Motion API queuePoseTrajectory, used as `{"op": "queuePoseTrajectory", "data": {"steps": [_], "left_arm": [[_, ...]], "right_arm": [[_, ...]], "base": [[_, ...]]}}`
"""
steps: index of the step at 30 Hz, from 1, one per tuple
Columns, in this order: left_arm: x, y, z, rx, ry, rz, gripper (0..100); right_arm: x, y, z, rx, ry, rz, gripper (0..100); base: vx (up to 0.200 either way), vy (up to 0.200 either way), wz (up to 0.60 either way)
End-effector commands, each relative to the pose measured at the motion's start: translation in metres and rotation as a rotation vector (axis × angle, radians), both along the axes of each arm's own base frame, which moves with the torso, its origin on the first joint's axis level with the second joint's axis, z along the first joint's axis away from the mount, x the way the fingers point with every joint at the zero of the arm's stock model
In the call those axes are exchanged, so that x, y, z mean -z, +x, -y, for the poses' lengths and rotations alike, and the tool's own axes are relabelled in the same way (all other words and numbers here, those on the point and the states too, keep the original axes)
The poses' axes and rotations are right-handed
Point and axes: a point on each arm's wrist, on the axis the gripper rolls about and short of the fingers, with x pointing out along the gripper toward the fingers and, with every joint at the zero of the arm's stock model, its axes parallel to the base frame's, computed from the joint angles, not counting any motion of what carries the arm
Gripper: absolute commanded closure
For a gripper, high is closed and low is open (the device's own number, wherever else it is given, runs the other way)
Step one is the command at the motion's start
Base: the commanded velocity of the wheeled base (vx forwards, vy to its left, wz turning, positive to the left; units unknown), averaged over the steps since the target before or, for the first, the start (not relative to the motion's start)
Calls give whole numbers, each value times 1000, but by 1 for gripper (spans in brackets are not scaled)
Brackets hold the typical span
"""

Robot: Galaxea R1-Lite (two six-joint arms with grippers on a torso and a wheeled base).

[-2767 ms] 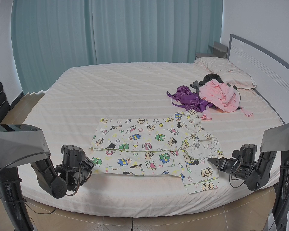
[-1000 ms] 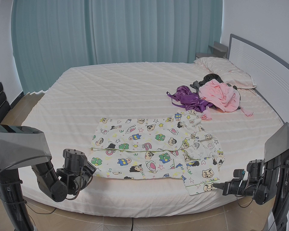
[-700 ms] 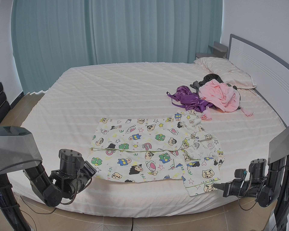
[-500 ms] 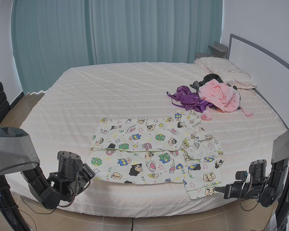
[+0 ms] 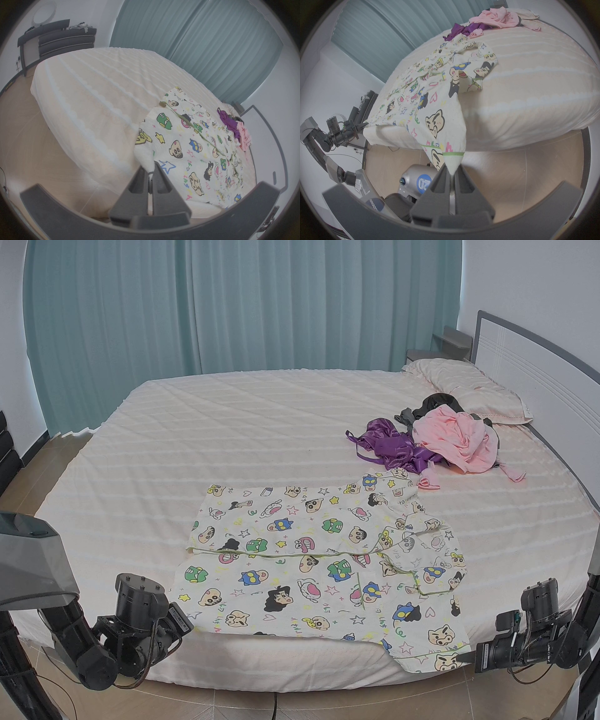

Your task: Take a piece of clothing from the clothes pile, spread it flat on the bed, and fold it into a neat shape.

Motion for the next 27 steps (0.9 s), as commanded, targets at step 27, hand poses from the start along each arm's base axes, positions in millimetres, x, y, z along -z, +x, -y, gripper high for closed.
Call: {"op": "queuePoseTrajectory", "data": {"steps": [27], "left_arm": [[17, -56, 11, 134, 193, -124, 100]], "right_arm": [[-11, -36, 5, -56, -62, -138, 100]], "base": [[0, 0, 0]]}}
